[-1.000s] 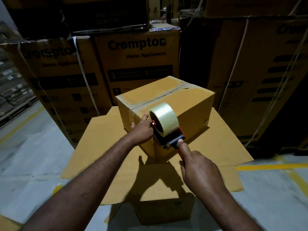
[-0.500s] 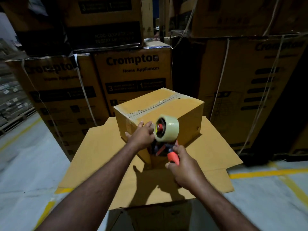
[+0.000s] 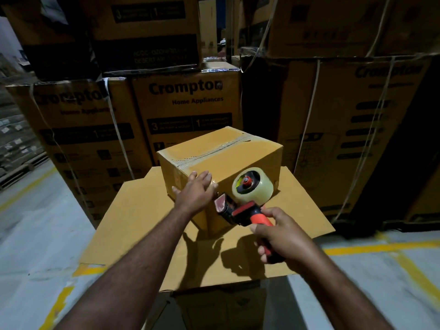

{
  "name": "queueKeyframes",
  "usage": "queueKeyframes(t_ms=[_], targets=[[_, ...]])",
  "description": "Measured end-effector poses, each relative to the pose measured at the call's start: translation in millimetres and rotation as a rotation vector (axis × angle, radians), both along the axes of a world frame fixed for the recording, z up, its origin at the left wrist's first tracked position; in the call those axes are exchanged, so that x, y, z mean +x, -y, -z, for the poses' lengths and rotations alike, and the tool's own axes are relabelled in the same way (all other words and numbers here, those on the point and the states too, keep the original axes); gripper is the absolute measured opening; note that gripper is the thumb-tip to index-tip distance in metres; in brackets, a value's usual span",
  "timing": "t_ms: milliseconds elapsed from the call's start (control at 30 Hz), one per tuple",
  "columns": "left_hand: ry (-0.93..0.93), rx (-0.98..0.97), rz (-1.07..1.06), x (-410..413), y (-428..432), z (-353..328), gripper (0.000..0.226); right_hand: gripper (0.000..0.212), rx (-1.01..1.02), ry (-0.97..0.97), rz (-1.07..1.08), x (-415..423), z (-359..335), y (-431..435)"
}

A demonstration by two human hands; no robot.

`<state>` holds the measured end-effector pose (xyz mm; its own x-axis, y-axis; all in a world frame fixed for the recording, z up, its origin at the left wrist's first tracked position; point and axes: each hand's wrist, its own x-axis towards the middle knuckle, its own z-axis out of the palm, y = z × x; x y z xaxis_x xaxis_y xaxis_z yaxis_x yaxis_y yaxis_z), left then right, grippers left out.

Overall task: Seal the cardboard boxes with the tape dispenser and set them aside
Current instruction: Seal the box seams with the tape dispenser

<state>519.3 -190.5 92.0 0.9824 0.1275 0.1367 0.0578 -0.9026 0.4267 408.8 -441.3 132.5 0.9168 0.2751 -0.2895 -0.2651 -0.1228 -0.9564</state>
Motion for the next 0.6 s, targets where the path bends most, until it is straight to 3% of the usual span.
queueKeyframes(t_ms=[167,400,600], targets=[[0.086,0.142,0.031,-3,-13,9,0.053,0.035,0.315,-0.114,0.047,21,-18,17],[0.078,-0.044,0.129,-18,-122,2,0.046,0.033,0.423,-0.034,0.057,50,-30,-12],[0.032,0.077,0.011,-53,-182,-12,0.052,0.036,0.474,-0.025,0.043,64,-33,-43]])
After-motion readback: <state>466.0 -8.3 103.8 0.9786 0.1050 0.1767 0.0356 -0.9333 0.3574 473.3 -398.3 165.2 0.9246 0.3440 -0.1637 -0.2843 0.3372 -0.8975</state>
